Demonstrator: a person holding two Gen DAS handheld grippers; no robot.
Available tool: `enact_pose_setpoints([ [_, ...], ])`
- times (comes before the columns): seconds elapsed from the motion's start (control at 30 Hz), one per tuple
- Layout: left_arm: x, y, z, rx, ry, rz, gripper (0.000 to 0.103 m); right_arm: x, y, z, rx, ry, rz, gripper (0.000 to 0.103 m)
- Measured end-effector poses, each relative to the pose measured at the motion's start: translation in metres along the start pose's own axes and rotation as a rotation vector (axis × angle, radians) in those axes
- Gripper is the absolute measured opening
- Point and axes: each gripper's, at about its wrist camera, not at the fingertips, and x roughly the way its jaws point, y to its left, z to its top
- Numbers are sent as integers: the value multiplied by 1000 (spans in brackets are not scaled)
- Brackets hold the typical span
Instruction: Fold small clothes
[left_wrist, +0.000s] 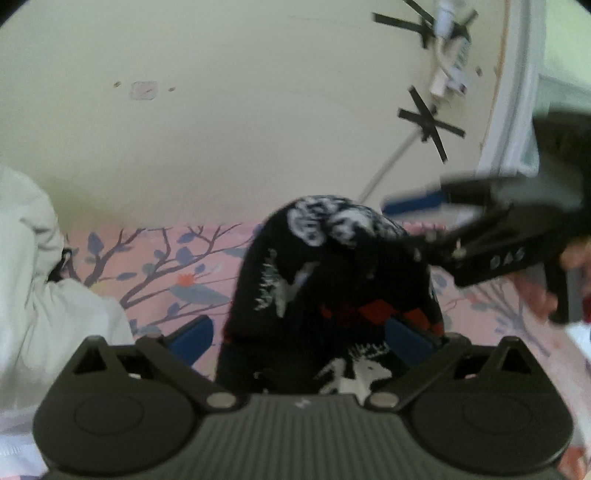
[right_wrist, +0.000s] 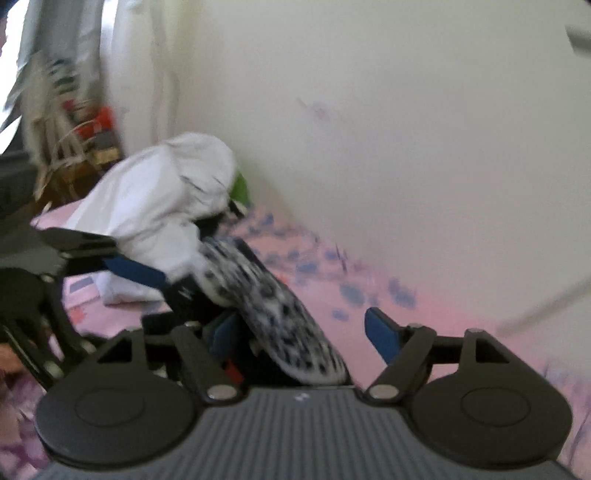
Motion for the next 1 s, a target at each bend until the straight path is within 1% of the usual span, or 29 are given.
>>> enact_pose_setpoints([
  [0.03,2,-5,-1,23,8,7,94,2,6,3,-35,-12,0,72],
  [0.07,4,-9,-3,43,15,16,88,6,9,5,-55,-11,0,69],
  [0.1,6,-13,-4,68,29,16,66,12,12,7,-62,-4,11,66],
  [0.13,8,-15,-5,85,47,2,47,19,12,9,-49,14,38,51],
  [0.17,9,-17,-6,94,62,-13,41,25,11,11,-19,41,70,35],
  [0.2,9,-17,-7,102,81,-42,20,30,7,13,26,66,94,29],
  [0.23,10,-16,-7,92,109,-109,7,31,1,16,82,77,94,17],
  [0.27,7,-14,-6,78,109,-147,7,26,-7,21,157,86,109,16],
  [0.3,2,-14,-5,71,93,-178,7,19,-19,24,255,92,153,16],
  [0.33,-5,-12,-3,57,75,-230,7,9,-31,26,338,87,199,16],
  [0.37,-12,-9,-1,27,58,-301,7,-1,-38,27,381,82,228,16],
  [0.4,-20,-5,0,-12,41,-370,7,-12,-42,30,398,81,252,16],
  [0.43,-28,-4,0,-35,28,-417,7,-20,-44,32,406,86,278,16],
  [0.47,-36,-3,-1,-45,15,-447,7,-27,-46,34,414,92,303,16],
  [0.5,-44,-4,-4,-50,4,-469,7,-31,-46,34,412,100,326,16],
  [0.53,-55,-5,-6,-49,-12,-477,10,-36,-43,33,396,103,339,16],
  [0.57,-64,-4,-8,-50,-31,-464,11,-40,-39,32,376,106,333,16],
  [0.6,-75,-2,-7,-55,-58,-431,25,-41,-34,31,354,113,320,16],
  [0.63,-84,2,-5,-58,-90,-386,50,-39,-29,28,341,123,311,16],
  [0.67,-93,6,-2,-59,-131,-331,62,-35,-23,25,333,135,307,16],
  [0.7,-100,8,2,-53,-177,-260,88,-32,-21,22,326,148,304,16],
  [0.73,-103,9,8,-38,-217,-165,101,-29,-18,20,318,157,302,16],
  [0.77,-102,8,12,-22,-231,-100,103,-27,-15,18,313,162,306,16],
  [0.8,-96,8,18,0,-223,-59,103,-26,-14,17,311,160,314,16],
  [0.83,-87,7,24,23,-204,-47,103,-27,-13,17,309,156,323,16],
  [0.87,-75,5,28,42,-179,-46,103,-29,-13,17,304,152,328,16],
  [0.93,-47,-3,30,86,-103,-50,103,-33,-14,19,297,142,327,16],
  [1.0,-22,-16,25,146,-37,-67,103,-37,-17,20,306,133,320,16],
])
